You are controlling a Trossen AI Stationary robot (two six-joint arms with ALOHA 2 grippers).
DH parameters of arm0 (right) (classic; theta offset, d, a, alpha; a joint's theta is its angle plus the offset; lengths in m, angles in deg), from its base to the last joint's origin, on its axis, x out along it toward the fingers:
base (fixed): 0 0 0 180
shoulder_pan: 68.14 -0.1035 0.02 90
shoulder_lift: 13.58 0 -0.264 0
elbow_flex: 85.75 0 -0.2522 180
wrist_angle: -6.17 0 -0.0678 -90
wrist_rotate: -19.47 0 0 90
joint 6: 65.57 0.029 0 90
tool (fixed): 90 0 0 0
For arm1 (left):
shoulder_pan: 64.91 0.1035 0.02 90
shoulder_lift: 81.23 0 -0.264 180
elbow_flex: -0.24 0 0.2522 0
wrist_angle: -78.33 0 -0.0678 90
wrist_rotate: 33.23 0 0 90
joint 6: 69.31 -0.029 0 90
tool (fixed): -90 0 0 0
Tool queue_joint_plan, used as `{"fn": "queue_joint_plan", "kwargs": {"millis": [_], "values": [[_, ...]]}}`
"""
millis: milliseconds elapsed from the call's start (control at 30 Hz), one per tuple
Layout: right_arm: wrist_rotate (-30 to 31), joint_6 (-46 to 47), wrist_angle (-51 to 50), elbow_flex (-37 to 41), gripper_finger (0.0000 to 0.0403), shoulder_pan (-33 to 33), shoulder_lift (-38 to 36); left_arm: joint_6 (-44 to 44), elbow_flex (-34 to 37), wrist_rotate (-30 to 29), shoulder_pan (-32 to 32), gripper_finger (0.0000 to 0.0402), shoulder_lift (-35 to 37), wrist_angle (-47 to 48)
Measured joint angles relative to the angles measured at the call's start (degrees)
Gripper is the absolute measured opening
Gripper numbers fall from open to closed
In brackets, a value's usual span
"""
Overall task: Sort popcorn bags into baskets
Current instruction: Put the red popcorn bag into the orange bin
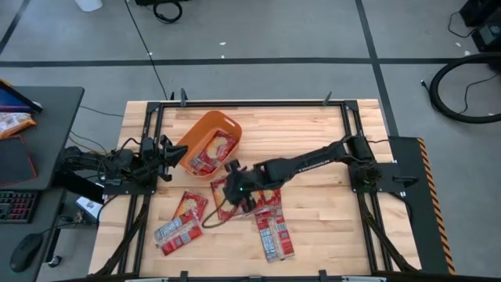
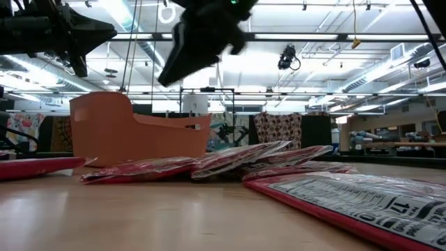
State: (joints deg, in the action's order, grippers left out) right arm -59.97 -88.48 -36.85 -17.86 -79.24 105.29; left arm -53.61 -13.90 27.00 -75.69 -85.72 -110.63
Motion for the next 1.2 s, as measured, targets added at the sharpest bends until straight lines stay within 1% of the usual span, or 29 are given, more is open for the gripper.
{"fn": "queue_joint_plan", "kwargs": {"millis": [100, 267, 400, 500, 600, 700, 833, 900, 1067, 1200], "values": [[0.22, 2.20, -3.27, -0.02, 0.0158, -1.55, 0.00, 0.00, 0.00, 0.01, 0.00, 0.0048, 0.00, 0.11], [1.21, 7.55, -12.05, -0.01, 0.0158, -2.54, 0.00, 0.14, 0.00, 0.01, 0.00, 0.0048, 0.00, 0.11], [1.27, 13.70, -16.36, 2.22, 0.0158, -2.40, 0.00, 0.18, 0.00, 0.01, 0.00, 0.0048, 0.00, 0.31], [1.94, 15.71, -18.78, 4.41, 0.0158, -2.42, -0.04, 0.18, 0.00, 0.01, 0.00, 0.0048, 0.00, 0.72], [5.69, 16.59, -23.47, 5.77, 0.0157, -2.89, 0.04, 0.18, 0.00, 0.01, 0.00, 0.0048, -0.01, 0.79], [10.63, 16.61, -25.29, 5.79, 0.0157, -3.53, -0.02, 0.14, 0.00, 0.01, 0.00, 0.0048, 0.00, 0.79], [13.39, 14.48, -26.93, 5.84, 0.0156, -3.81, -0.02, 0.12, 0.00, 0.01, 0.00, 0.0048, 0.00, 0.77], [13.61, 12.21, -27.78, 5.84, 0.0156, -3.78, -0.02, 0.14, 0.00, 0.01, 0.00, 0.0048, 0.00, 0.76], [14.17, 1.83, -28.17, 5.86, 0.0156, -4.18, -0.02, 0.32, 0.00, 0.01, 0.00, 0.0048, 0.00, 0.76], [15.81, -5.84, -27.56, 5.86, 0.0156, -5.09, -0.02, 0.23, 0.00, 0.01, 0.00, 0.0048, 0.00, 0.76]]}}
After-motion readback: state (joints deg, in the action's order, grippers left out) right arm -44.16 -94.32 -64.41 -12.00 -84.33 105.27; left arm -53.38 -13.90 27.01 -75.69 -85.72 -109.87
